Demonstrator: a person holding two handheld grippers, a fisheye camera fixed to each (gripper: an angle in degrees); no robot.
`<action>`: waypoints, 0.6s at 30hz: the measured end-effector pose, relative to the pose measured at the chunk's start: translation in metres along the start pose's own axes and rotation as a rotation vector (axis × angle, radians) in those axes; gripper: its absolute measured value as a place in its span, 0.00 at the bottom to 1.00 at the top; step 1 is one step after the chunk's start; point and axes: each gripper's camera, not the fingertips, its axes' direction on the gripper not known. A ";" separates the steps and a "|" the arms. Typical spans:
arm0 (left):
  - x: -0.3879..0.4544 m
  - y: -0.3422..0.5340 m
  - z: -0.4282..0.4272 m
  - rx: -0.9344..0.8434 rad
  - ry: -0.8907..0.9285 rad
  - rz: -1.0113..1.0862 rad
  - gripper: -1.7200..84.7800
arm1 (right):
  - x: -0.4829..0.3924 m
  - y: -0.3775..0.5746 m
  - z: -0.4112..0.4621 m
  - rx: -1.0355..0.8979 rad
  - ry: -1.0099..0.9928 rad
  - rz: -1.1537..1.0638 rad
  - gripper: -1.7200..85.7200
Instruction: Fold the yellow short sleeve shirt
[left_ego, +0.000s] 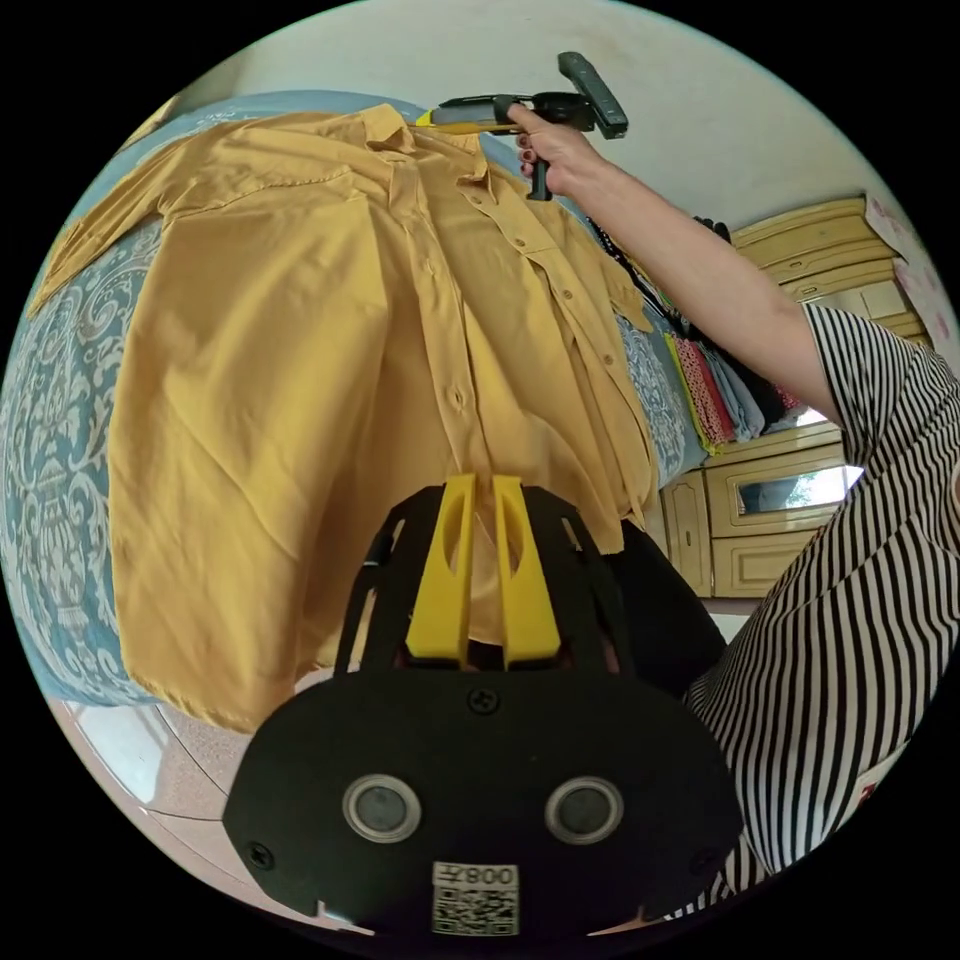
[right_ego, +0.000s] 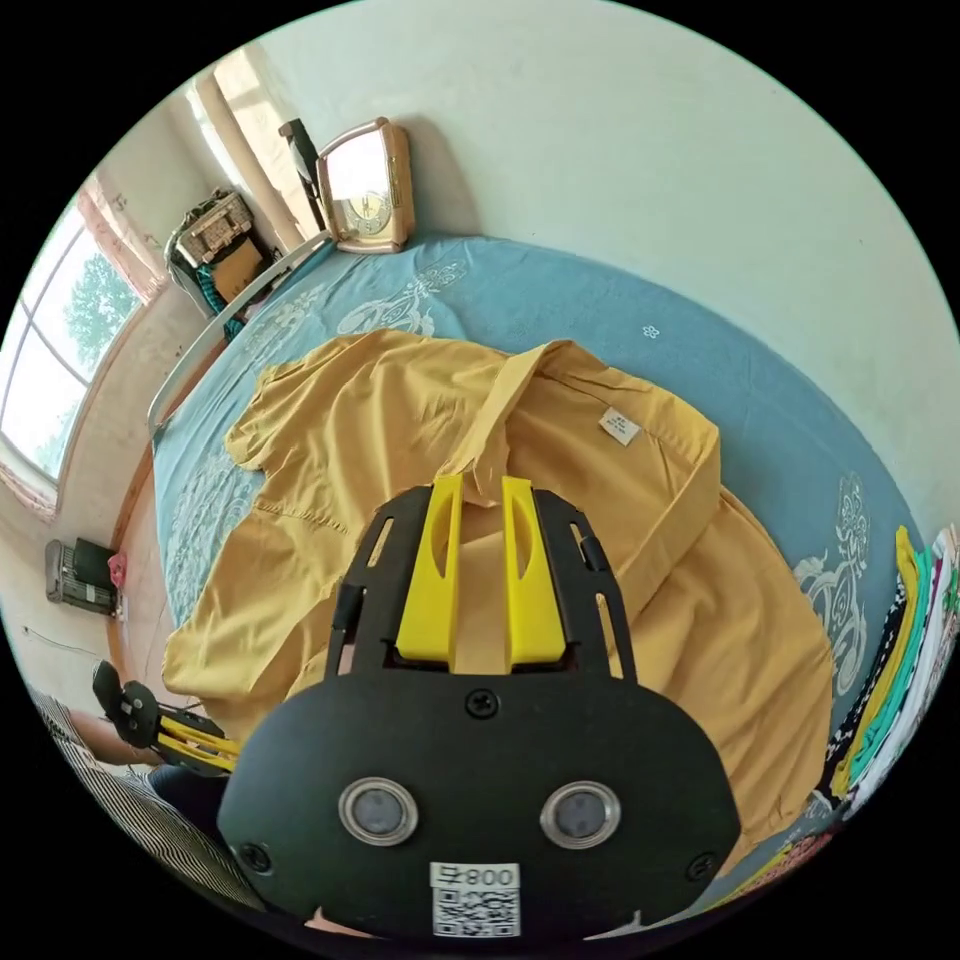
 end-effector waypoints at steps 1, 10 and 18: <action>-0.001 0.003 -0.002 0.004 -0.001 -0.007 0.05 | -0.004 -0.013 0.012 -0.015 0.026 -0.007 0.10; 0.000 0.039 -0.047 0.085 0.053 -0.021 0.03 | -0.004 -0.045 0.044 -0.096 0.074 0.023 0.04; -0.001 0.087 -0.160 0.342 0.166 -0.022 0.02 | 0.015 -0.081 -0.032 0.026 -0.201 0.126 0.03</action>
